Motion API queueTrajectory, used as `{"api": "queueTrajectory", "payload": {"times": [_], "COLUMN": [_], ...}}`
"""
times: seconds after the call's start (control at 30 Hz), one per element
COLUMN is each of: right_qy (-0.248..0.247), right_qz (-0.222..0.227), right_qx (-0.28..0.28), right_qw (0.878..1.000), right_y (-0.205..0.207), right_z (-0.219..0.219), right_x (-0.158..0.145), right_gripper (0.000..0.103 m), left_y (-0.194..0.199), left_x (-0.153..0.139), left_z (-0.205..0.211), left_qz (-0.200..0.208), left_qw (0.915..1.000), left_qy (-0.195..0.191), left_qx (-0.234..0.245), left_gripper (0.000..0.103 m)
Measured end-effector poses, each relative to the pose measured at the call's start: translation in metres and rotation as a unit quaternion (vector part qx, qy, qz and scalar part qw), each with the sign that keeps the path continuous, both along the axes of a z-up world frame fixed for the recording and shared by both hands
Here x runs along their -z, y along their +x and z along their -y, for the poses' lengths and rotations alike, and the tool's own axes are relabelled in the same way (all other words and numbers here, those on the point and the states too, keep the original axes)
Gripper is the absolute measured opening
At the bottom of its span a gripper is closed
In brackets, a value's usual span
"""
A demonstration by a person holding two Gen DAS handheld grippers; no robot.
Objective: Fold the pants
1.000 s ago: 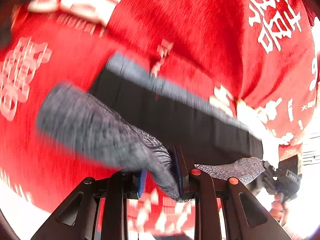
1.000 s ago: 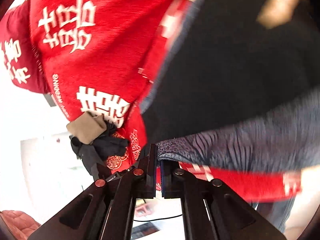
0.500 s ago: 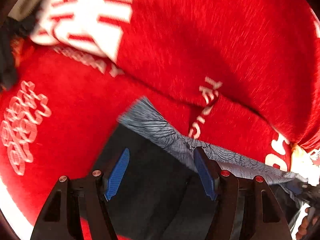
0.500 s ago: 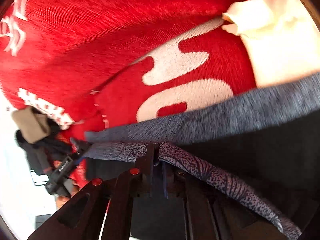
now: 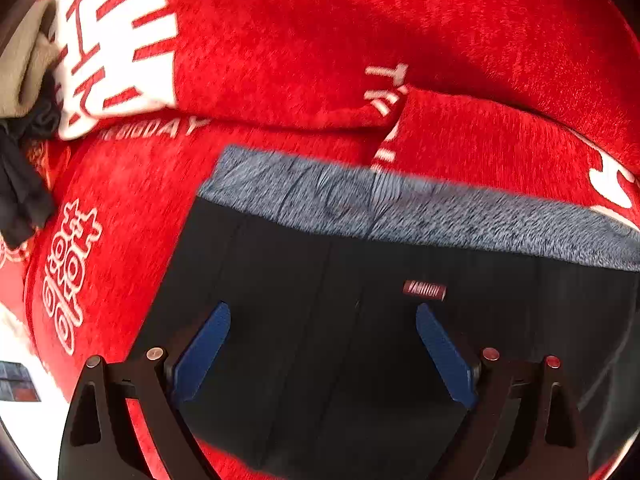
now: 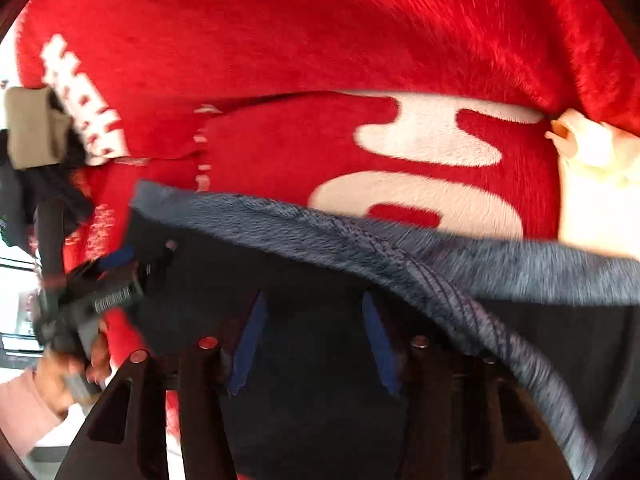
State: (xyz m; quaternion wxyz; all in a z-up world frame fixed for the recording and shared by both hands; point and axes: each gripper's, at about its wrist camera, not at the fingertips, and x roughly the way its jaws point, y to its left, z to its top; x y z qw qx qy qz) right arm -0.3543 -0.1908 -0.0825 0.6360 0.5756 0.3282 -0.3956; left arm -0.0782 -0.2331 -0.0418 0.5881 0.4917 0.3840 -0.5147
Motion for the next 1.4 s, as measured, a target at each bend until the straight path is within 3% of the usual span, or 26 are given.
{"api": "queueTrajectory", "payload": {"times": [0.17,0.23,0.33,0.47,0.53,0.67,0.8,0.87,1.03,1.13,1.2,1.27,1.33,1.4], "right_qy": [-0.028,-0.036,-0.026,-0.003,0.008,0.043,0.067,0.072,0.071,0.066,0.068,0.077,0.077,0.052], "right_qz": [0.051,0.070,0.096,0.092,0.079,0.048,0.012,0.015,0.077,0.169,0.209,0.248,0.277,0.293], "right_qx": [0.097,0.117,0.154,0.221,0.265,0.376,0.451,0.475,0.490,0.477,0.476,0.477,0.482,0.466], "right_qw": [0.994,0.990,0.983,0.971,0.961,0.924,0.890,0.877,0.865,0.860,0.852,0.840,0.827,0.833], "right_y": [-0.053,-0.070,-0.103,-0.130,-0.152,-0.201,-0.224,-0.232,-0.242,-0.251,-0.258,-0.267,-0.276,-0.292], "right_z": [0.003,-0.007,-0.044,-0.129,-0.179,-0.295,-0.377,-0.401,-0.419,-0.415,-0.414,-0.416,-0.417,-0.402], "right_x": [-0.037,-0.051,-0.064,-0.072,-0.069,-0.065,-0.055,-0.046,-0.016,0.010,0.020,0.025,0.021,-0.002], "right_gripper": [0.054,0.066,0.066,0.067,0.067,0.067,0.066,0.066,0.066,0.066,0.066,0.013,0.013,0.013], "left_y": [-0.007,-0.021,-0.047,-0.099,-0.129,-0.164,-0.195,-0.212,-0.252,-0.265,-0.271,-0.278,-0.284,-0.291], "left_x": [-0.041,-0.054,-0.065,-0.068,-0.068,-0.082,-0.087,-0.082,-0.062,-0.041,-0.038,-0.040,-0.045,-0.053], "left_z": [-0.029,-0.045,-0.062,-0.088,-0.102,-0.129,-0.155,-0.163,-0.163,-0.150,-0.151,-0.150,-0.147,-0.141], "left_qz": [0.012,0.008,-0.012,-0.062,-0.071,-0.109,-0.126,-0.128,-0.115,-0.106,-0.102,-0.095,-0.085,-0.080], "left_qw": [0.9989,0.9971,0.9926,0.9779,0.9698,0.9558,0.9462,0.9433,0.9467,0.9532,0.9562,0.9575,0.9585,0.9607], "left_qy": [-0.003,0.004,0.013,0.019,0.022,0.010,0.019,0.023,0.028,0.052,0.067,0.072,0.071,0.067], "left_qx": [0.045,0.076,0.120,0.199,0.232,0.273,0.297,0.305,0.300,0.278,0.266,0.262,0.262,0.257], "left_gripper": [0.095,0.095,0.095,0.095,0.095,0.095,0.095,0.095,0.095,0.095,0.095,0.095,0.095,0.095]}}
